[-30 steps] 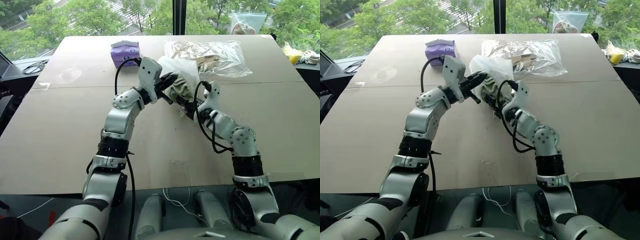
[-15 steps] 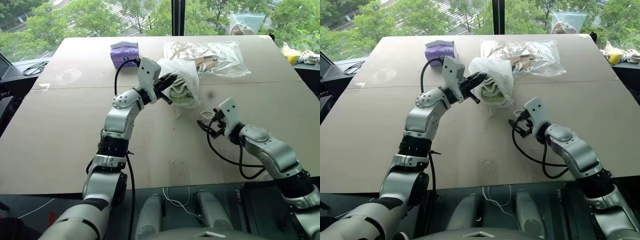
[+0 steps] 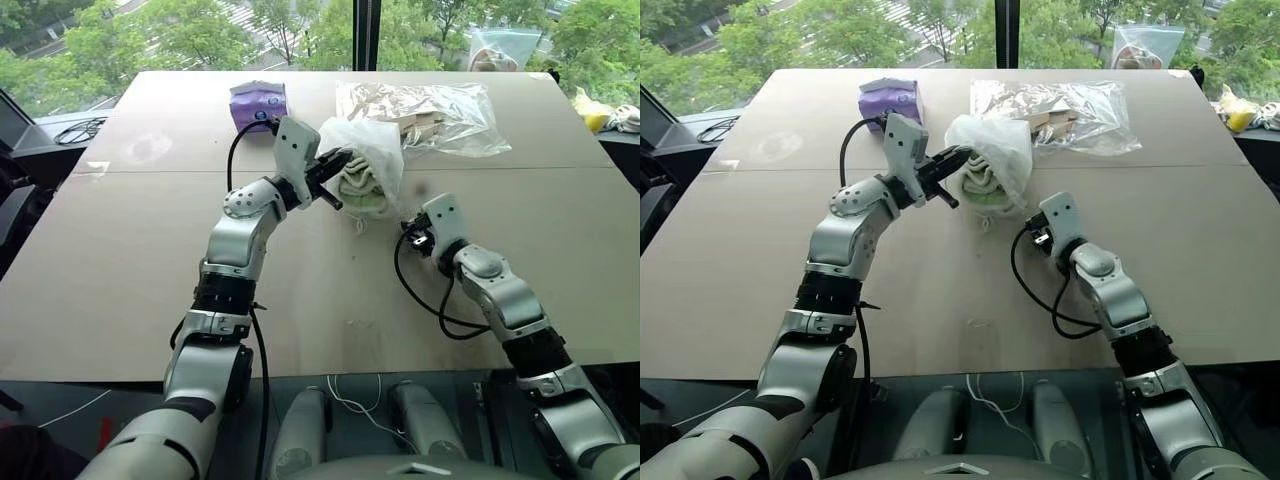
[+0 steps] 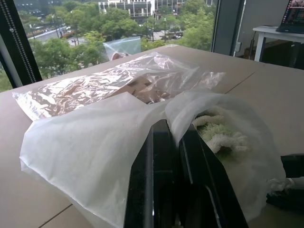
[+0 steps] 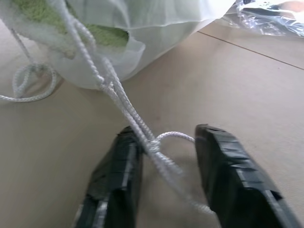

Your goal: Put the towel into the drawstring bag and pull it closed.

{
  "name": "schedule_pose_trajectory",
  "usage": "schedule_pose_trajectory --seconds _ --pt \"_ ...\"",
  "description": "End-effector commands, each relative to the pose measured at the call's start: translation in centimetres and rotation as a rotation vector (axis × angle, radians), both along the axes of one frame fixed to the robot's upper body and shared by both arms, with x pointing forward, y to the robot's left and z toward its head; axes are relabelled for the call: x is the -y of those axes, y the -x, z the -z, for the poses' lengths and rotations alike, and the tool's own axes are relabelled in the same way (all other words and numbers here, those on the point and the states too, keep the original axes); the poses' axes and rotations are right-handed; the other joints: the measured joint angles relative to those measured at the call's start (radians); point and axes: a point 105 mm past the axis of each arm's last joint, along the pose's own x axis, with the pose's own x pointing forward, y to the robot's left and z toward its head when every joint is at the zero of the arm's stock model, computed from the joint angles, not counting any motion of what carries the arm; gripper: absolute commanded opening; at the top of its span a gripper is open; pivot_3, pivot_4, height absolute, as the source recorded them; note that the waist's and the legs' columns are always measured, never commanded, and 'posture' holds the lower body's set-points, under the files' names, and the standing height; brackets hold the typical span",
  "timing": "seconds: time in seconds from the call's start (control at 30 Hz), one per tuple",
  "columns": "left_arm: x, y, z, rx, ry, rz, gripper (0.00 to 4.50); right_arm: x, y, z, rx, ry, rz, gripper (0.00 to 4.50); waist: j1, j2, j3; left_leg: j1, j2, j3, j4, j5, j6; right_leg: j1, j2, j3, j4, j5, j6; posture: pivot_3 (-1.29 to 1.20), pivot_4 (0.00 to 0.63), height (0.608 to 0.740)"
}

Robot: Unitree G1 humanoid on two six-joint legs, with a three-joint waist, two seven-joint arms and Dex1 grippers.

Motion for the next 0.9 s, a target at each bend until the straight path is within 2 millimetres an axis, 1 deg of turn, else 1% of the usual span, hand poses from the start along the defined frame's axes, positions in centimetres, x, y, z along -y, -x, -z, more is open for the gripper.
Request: schedule_pose_trajectory --seconds 0.03,0.07,0.17,0.27,0.33,0.37,0.43,0.53,0.57,0.67,0.7,0.73,0.77,0.83,0.9 --pt "-0.2 0.1 -0.9 0.019 0.026 -0.004 0.0 0.4 0.0 -1.8 0.066 -0.038 0.009 0.1 0.0 0.0 0.0 0.0 0.0 0.0 0.0 0.0 0.0 0.0 0.0 0.0 0.0 0.0 0.0 0.0 0.15 0.74" --pt "-0.2 0.1 -0.8 0.011 0.032 -0.005 0.0 0.5 -0.1 -2.0 0.07 -0.045 0.017 0.03 0.0 0.0 0.0 0.0 0.0 0.0 0.0 0.0 0.0 0.0 0.0 0.0 0.0 0.0 0.0 0.0 0.15 0.74" --pt "-0.2 0.0 -0.7 -0.006 0.039 -0.009 0.0 0.8 -0.3 -2.6 0.089 -0.051 0.034 0.03 -0.001 0.0 0.0 0.0 0.0 0.0 0.0 0.0 0.0 0.0 0.0 0.0 0.0 0.0 0.0 0.0 0.15 0.74" --pt "-0.2 0.1 -0.8 -0.014 0.058 0.008 0.0 1.3 -0.8 -4.0 0.126 -0.075 0.069 0.03 -0.002 0.0 0.0 0.0 0.0 0.0 0.0 0.0 0.0 0.0 0.0 0.0 0.0 0.0 0.0 0.0 0.15 0.74" --pt "-0.5 0.3 -1.1 -0.01 0.074 0.019 0.6 1.5 -1.1 -5.1 0.155 -0.083 0.083 0.0 -0.003 0.0 0.0 0.0 0.0 0.0 0.0 0.0 0.0 0.0 0.0 0.0 0.001 0.0 0.0 0.0 0.15 0.74" --pt "-0.5 0.6 -1.5 0.028 0.052 0.037 0.91 1.7 -1.4 -5.8 0.17 -0.095 0.095 0.0 -0.003 0.0 0.0 0.0 0.0 0.0 0.0 0.0 0.0 0.0 0.0 0.0 0.001 0.0 0.0 0.0 0.15 0.74" --pt "-0.6 1.2 -2.0 0.082 0.022 0.059 1.77 1.9 -1.6 -6.6 0.185 -0.112 0.11 0.0 -0.003 0.0 0.0 0.001 0.0 0.0 0.0 0.0 0.0 0.0 0.0 0.0 0.001 0.0 0.0 0.0 0.15 0.74" --pt "-2.0 2.1 -3.0 0.118 0.01 0.098 3.13 2.0 -1.9 -6.9 0.192 -0.108 0.118 0.0 -0.003 0.0 0.0 0.001 0.0 0.0 0.0 0.0 0.0 0.0 0.0 0.0 0.001 0.0 0.0 0.0 0.15 0.74" --pt "-2.9 2.4 -3.4 0.104 0.023 0.11 3.56 2.0 -1.9 -6.9 0.19 -0.106 0.12 0.0 -0.003 0.0 0.0 0.0 0.0 0.0 0.0 0.0 0.0 0.0 0.0 0.0 0.0 0.0 -0.001 0.0 0.15 0.74" --pt "-5.9 3.0 -4.0 0.059 0.04 0.101 3.56 1.9 -2.1 -6.8 0.19 -0.104 0.128 0.0 -0.008 0.0 0.0 0.0 0.0 0.0 -0.001 0.0 0.0 0.0 0.0 0.0 0.001 0.0 -0.001 0.0 0.15 0.74" --pt "-6.7 3.0 -4.0 0.043 0.044 0.088 3.56 2.0 -2.2 -6.8 0.192 -0.105 0.133 0.0 -0.009 0.0 0.0 0.0 0.0 0.0 -0.001 0.0 0.0 -0.001 0.0 0.0 0.001 0.0 -0.001 0.0 0.15 0.74" --pt "-7.4 3.0 -3.6 0.018 0.036 0.067 3.56 2.0 -2.3 -6.9 0.194 -0.105 0.139 0.0 -0.009 0.0 0.0 0.001 0.0 0.0 -0.001 0.0 0.0 0.0 0.0 0.0 0.001 0.0 -0.001 0.0 0.15 0.74" --pt "-8.1 2.9 -2.6 -0.013 0.001 0.041 3.56 2.1 -2.4 -7.0 0.197 -0.107 0.149 0.0 -0.01 0.0 0.0 0.001 0.0 0.0 -0.001 0.0 0.0 0.0 0.0 0.0 0.001 0.0 0.0 0.0 0.15 0.74" --pt "-8.8 3.1 -0.2 -0.088 -0.078 0.018 3.56 2.2 -2.7 -7.2 0.203 -0.112 0.167 0.0 -0.015 0.001 0.0 0.001 0.0 0.0 0.0 0.0 0.0 0.0 0.0 0.0 0.001 0.0 0.0 0.0 0.15 0.74" --pt "-8.6 3.5 2.0 -0.152 -0.123 0.029 3.56 2.2 -2.8 -7.4 0.205 -0.114 0.175 0.0 -0.013 0.0 0.0 0.001 0.0 0.0 0.0 0.0 0.0 0.0 0.0 0.0 0.001 0.0 0.0 0.0 0.15 0.74"
